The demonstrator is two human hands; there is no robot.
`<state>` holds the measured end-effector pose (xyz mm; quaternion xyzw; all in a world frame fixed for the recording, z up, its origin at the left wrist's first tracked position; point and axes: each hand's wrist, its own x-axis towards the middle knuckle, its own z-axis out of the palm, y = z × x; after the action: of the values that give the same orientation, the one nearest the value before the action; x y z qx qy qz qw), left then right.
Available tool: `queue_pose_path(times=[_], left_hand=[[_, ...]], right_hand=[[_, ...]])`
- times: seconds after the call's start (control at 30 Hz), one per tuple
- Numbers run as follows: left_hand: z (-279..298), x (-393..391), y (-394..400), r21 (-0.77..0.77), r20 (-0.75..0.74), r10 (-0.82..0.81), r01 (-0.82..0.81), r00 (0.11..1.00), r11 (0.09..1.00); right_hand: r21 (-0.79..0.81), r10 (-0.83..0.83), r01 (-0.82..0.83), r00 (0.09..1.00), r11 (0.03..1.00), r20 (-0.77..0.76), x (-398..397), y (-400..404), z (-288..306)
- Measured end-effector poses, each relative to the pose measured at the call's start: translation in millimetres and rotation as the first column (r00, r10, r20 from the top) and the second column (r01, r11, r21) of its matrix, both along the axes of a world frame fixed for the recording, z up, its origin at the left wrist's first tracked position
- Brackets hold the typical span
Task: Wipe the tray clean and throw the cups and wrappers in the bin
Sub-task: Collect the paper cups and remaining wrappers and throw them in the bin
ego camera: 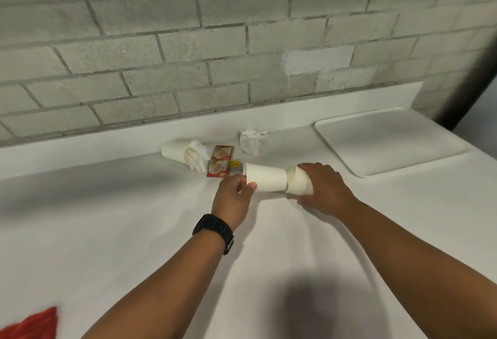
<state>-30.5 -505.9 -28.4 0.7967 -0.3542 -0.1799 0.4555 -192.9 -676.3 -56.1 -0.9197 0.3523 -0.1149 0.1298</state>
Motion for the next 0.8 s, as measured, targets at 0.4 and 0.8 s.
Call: queue_pose_path(times=[0.4,0.8], left_hand=[[11,-110,-34,0.003,0.033,-0.205,0.205,0.978,0.979],[17,-321,-118,-0.027,0.013,-0.476,0.476,0.879,0.879]], right_hand=[[0.216,-0.323,0.274,0.916,0.937,0.240,-155,11,2],[0.350,-0.615,0.508,0.694,0.787,0.375,-377,0,2]])
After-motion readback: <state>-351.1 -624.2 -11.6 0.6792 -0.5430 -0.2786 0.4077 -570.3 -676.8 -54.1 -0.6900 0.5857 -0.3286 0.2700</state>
